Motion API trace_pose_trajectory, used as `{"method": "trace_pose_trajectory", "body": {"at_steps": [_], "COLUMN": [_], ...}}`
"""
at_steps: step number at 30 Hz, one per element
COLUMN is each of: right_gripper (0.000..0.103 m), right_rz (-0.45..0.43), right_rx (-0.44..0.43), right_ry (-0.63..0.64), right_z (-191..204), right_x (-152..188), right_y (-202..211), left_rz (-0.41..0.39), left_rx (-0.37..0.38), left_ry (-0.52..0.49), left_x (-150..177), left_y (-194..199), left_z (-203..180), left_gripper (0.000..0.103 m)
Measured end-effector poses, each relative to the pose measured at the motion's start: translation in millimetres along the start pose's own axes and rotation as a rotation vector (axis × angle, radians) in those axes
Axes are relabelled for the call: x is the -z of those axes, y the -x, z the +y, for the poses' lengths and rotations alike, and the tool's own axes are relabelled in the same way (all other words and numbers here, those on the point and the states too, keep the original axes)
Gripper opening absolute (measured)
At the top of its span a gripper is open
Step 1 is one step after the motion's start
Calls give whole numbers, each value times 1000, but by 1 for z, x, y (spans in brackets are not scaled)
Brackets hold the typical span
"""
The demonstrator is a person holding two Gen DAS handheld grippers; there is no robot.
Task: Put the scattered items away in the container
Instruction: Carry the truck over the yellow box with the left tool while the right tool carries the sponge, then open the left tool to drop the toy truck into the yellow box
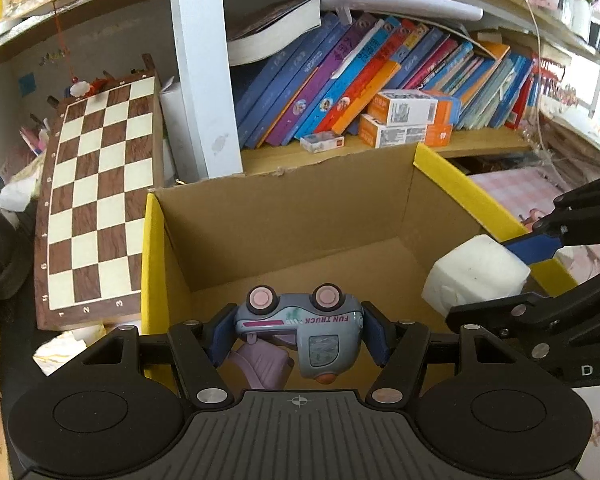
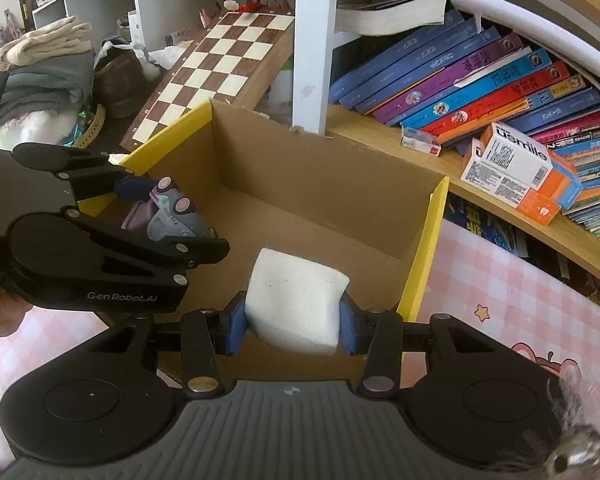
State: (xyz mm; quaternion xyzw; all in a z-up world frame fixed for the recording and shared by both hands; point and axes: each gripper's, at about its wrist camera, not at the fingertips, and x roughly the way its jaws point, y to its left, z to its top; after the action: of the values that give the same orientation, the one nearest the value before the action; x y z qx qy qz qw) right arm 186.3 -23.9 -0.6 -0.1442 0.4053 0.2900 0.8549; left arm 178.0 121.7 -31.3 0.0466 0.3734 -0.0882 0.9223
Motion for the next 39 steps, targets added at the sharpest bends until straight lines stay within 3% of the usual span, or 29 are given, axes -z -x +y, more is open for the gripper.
{"method": "trace_pose_trajectory", "body": {"at_steps": [39], "right_gripper": [43], "right_rz": [43], "right_rx": [-27], "right_ry": [0], "right_z": [-3], "right_x": [1], "right_y": [-16], "left_rz": [-2], "left_rx": [-12], "left_ry": [-27], "left_x": [0], "left_y": [1], "left_z": [-4], "left_gripper": [65]}}
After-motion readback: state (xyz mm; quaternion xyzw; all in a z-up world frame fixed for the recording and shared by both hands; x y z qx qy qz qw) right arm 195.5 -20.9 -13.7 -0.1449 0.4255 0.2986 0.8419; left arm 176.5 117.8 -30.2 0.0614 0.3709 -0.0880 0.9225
